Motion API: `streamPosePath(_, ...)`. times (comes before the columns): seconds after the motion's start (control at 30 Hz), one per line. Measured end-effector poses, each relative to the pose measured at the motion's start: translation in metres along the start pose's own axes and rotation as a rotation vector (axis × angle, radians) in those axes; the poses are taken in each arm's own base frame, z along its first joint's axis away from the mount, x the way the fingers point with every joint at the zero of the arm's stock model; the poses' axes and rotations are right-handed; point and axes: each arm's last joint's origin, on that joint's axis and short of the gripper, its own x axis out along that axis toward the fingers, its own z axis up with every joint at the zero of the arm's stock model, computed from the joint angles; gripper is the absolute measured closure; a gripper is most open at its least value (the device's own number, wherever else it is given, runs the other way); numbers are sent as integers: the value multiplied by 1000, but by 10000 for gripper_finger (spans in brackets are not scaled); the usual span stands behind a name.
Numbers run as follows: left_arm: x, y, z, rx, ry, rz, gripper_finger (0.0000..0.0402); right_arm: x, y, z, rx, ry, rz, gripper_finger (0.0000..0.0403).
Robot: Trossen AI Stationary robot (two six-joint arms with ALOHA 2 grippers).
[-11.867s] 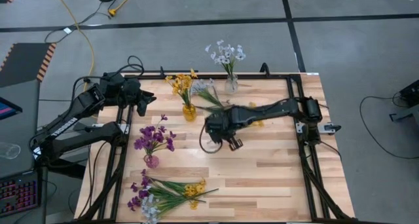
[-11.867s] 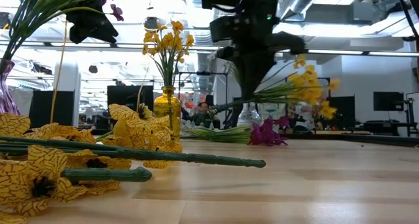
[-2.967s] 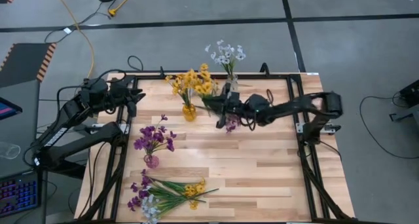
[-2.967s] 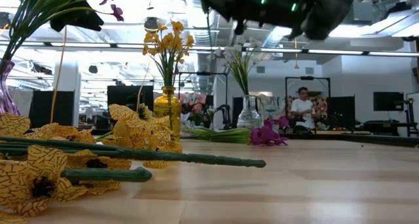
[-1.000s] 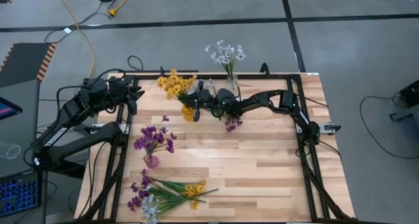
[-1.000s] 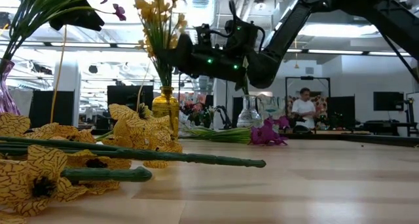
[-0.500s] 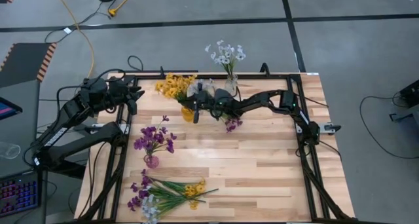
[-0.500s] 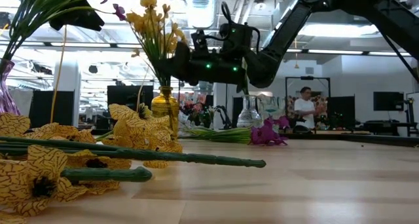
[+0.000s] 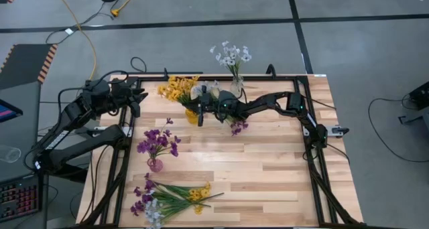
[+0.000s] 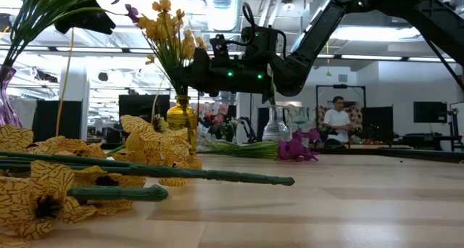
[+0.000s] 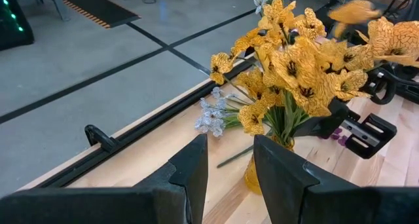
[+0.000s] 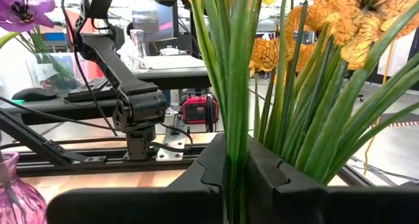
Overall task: Sort flowers into vase by color
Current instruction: Put the top yellow flowers into the yellow vase
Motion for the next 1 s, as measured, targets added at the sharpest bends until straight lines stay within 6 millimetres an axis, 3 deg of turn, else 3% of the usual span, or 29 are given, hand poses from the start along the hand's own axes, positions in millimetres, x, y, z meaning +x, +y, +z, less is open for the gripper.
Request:
streamPosePath(0.57, 0, 0, 0, -1, 0, 0, 291, 0, 1, 0, 2, 5, 1, 323)
streamPosePath(1.0, 0, 0, 0, -4, 0, 0, 291, 0, 3, -1, 2, 7, 7, 210)
